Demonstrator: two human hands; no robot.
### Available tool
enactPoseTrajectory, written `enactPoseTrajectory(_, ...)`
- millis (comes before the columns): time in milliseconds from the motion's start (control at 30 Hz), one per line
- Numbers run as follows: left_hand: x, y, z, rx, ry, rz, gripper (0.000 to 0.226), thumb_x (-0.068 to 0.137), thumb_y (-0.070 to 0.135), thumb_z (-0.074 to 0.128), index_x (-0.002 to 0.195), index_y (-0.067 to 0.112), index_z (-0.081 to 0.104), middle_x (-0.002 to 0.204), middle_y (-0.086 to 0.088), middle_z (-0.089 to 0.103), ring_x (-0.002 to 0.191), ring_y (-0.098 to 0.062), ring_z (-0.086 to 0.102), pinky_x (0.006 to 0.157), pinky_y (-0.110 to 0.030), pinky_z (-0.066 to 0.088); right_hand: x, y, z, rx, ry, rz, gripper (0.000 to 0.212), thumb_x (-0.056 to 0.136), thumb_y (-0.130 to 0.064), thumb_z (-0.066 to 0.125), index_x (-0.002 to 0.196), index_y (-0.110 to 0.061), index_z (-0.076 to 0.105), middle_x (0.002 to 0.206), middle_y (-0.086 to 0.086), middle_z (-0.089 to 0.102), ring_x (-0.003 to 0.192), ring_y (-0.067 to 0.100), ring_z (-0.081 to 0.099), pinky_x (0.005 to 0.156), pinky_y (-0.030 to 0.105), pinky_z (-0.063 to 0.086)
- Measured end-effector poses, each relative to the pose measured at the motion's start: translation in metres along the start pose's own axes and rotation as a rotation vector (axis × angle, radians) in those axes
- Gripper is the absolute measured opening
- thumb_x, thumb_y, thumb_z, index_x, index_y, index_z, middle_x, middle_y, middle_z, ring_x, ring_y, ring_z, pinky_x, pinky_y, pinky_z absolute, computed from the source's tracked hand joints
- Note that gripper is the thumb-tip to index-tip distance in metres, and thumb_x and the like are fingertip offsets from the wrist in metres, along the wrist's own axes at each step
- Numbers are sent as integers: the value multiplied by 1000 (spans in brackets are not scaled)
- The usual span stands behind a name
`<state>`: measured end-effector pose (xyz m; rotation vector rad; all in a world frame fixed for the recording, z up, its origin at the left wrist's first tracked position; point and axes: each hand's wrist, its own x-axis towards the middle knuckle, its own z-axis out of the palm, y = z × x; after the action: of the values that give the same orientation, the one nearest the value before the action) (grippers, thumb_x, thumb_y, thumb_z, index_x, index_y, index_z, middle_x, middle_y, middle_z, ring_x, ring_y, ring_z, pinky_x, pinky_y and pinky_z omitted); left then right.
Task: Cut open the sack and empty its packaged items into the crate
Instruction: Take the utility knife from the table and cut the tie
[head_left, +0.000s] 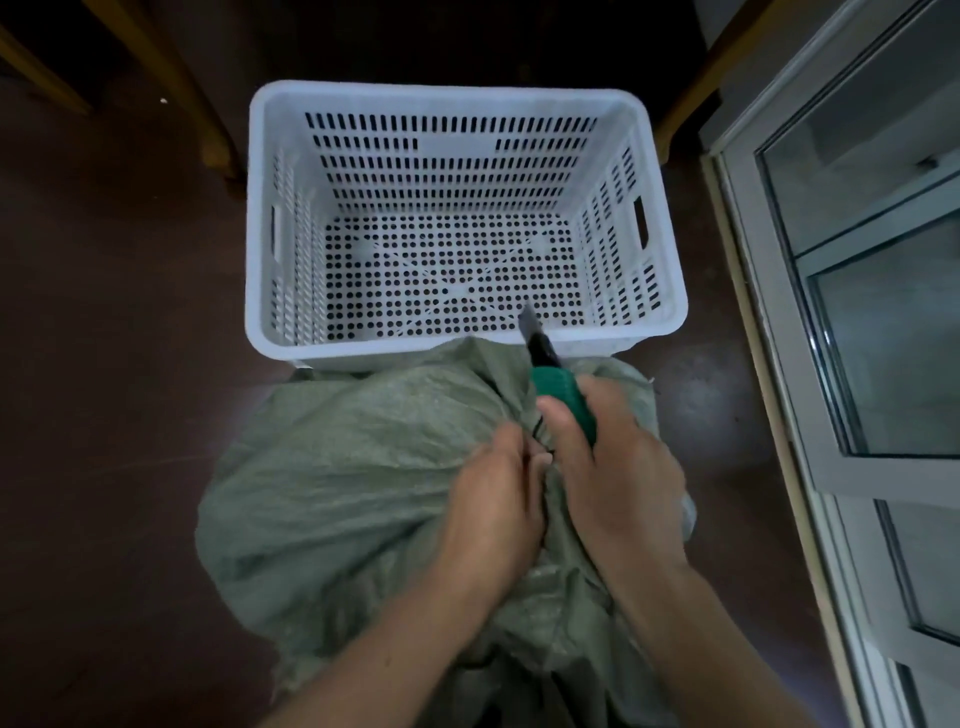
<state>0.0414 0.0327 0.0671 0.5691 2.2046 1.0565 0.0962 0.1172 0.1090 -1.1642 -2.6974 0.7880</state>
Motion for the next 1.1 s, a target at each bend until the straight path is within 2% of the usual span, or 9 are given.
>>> enactPoseTrajectory(100,13,-4,-6,-1,57,-25,14,95,22,45,82,23,43,85,-4,64,80,-25,58,68,-32,42,3,5,-2,4,-149,131,39,92,-52,37,123,-31,47,102,3,68,97,28,61,69,28,31)
enactPoseTrajectory(167,29,-8,-17,83,79,-31,10,96,26,43,88,21,46,87,-5,63,83,-25,57,72,-33,43,1,13,-1,73,-234,238,39,90,-54,38,121,-32,45,101,2,66,100,28,60,74,30,36)
enactPoseTrajectory(267,30,-7,-21,150,109,16,10,96,25,42,87,22,45,87,-1,58,84,-21,53,72,-32,41,8,15,5,241,-339,365,38,85,-52,54,115,-31,45,99,-7,57,99,22,58,82,34,43)
enactPoseTrajectory(333,26,-5,-22,144,141,42,12,96,23,43,84,23,43,87,3,54,85,-17,49,73,-30,39,9,15,7,247,-361,338,37,83,-47,60,113,-31,45,99,-8,58,97,19,59,83,35,46)
enactPoseTrajectory(500,30,-8,-27,106,141,-9,15,97,24,43,82,25,44,78,14,46,81,-9,45,69,-22,31,-11,22,-6,125,-492,237,32,87,-50,50,117,-40,47,99,-6,67,89,18,63,79,35,49)
enactPoseTrajectory(600,31,-8,-27,103,126,-23,14,97,23,43,83,24,44,80,11,47,82,-10,46,70,-22,31,-16,22,-12,61,-536,240,32,86,-48,49,119,-45,47,104,-6,67,94,20,63,80,32,47)
enactPoseTrajectory(767,30,-8,-27,115,119,-14,14,97,23,43,84,25,44,78,13,45,82,-9,44,70,-21,30,-11,24,-11,113,-553,222,34,85,-52,49,119,-46,51,102,-10,68,91,14,63,86,39,50)
enactPoseTrajectory(967,27,-10,-30,168,111,64,12,97,23,42,85,25,44,84,9,48,81,-9,44,70,-21,30,-6,24,-13,170,-633,203,26,85,-54,48,108,-46,57,101,-17,67,94,6,61,89,41,49)
enactPoseTrajectory(1100,27,-9,-29,185,106,72,11,97,23,42,87,24,44,87,7,50,83,-10,45,71,-23,32,-7,24,-11,154,-585,214,18,83,-55,49,101,-55,53,102,-18,67,94,6,62,89,39,49)
